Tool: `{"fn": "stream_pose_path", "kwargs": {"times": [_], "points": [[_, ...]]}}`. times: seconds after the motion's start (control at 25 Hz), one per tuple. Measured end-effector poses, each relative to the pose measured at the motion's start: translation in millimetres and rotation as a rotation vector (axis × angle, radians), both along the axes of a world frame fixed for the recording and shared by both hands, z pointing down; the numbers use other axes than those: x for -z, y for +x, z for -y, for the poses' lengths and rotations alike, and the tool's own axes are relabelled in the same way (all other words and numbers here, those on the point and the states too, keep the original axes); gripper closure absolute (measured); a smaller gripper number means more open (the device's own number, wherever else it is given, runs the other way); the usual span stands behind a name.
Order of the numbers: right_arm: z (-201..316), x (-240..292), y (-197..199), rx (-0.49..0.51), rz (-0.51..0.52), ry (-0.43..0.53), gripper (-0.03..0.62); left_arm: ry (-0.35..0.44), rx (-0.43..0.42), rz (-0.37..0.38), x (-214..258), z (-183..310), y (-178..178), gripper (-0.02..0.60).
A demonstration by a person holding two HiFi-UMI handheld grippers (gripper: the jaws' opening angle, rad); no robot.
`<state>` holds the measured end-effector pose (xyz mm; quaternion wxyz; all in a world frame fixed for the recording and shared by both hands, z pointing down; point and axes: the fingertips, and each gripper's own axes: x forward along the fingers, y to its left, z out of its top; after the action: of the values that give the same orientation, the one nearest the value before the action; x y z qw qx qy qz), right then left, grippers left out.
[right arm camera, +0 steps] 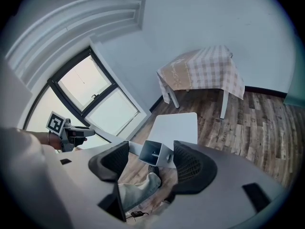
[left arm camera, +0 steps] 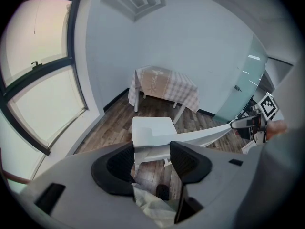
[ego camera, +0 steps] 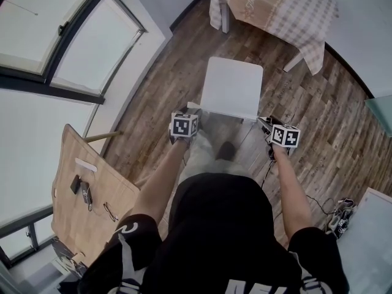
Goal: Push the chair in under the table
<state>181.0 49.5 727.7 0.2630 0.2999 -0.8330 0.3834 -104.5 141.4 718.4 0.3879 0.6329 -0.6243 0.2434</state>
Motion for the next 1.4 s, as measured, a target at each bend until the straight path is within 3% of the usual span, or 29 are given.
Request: {"fn": "stream_pose_path", "kwargs": {"times": [0.28, 0.92, 1.4], "points": [[6, 0, -5, -0.022, 0.008, -0.011, 0.281, -0.033, -0.008, -0.006, 1, 8, -5, 0.339], [27, -4, -19, -0.029, -0.024, 0.0, 0.276, -0.024, -0.02, -0.009, -1, 33, -21, 0.339], [61, 3, -41, -0.068, -0.054, 0.02, 0.283, -0.035, -0.037, -0.006, 2, 76, -45, 0.341]]}}
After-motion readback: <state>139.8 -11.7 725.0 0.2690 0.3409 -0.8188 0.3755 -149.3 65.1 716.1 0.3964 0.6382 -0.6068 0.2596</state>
